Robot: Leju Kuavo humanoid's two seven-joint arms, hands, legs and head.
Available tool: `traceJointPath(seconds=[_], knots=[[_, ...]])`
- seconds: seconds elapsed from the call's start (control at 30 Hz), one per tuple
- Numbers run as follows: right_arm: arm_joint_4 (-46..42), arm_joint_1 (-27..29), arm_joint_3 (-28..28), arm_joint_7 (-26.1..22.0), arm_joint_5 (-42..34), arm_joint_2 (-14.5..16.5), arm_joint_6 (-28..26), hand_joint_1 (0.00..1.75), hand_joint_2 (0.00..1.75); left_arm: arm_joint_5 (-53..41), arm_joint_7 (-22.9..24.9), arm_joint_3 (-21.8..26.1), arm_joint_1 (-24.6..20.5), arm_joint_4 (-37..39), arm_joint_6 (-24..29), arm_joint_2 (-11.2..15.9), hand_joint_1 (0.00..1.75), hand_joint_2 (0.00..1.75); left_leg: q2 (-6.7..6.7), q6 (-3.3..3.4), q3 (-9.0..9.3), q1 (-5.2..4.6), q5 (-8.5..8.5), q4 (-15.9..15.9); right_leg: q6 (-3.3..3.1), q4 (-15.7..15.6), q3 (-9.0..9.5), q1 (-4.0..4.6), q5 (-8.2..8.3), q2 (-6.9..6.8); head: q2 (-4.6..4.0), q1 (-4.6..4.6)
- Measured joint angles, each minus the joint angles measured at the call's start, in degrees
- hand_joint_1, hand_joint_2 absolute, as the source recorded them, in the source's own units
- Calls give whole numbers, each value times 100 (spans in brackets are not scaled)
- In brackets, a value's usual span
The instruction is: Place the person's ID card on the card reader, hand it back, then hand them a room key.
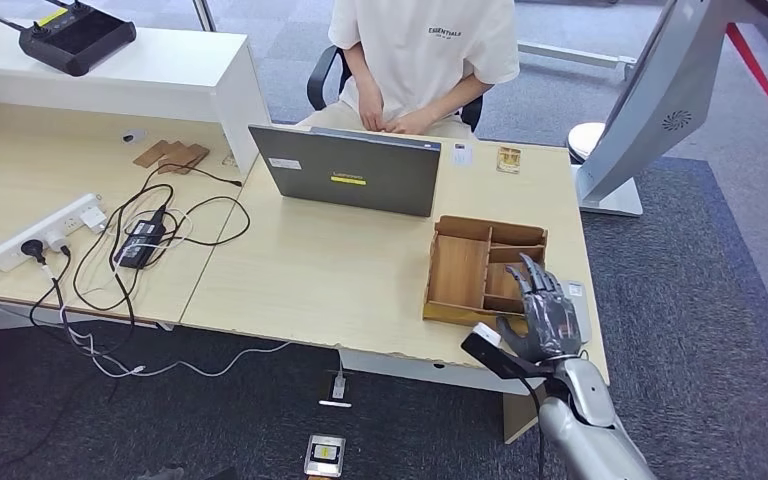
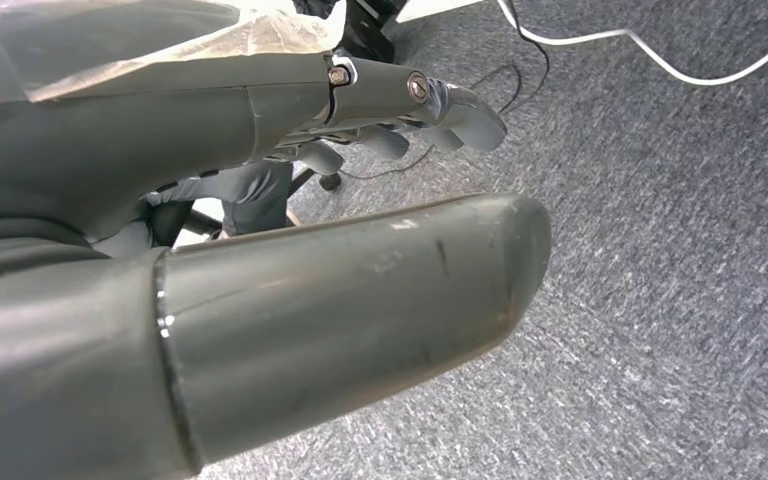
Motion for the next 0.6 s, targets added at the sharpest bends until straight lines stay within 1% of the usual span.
traceJointPath(seconds=[0.6], knots=[[13, 2, -33, 23, -89, -85, 9, 0, 175, -10, 18, 0, -6, 0, -2, 1, 0, 0, 0, 0, 0, 0, 0, 0, 0, 0, 0, 0, 0, 0, 0, 0]])
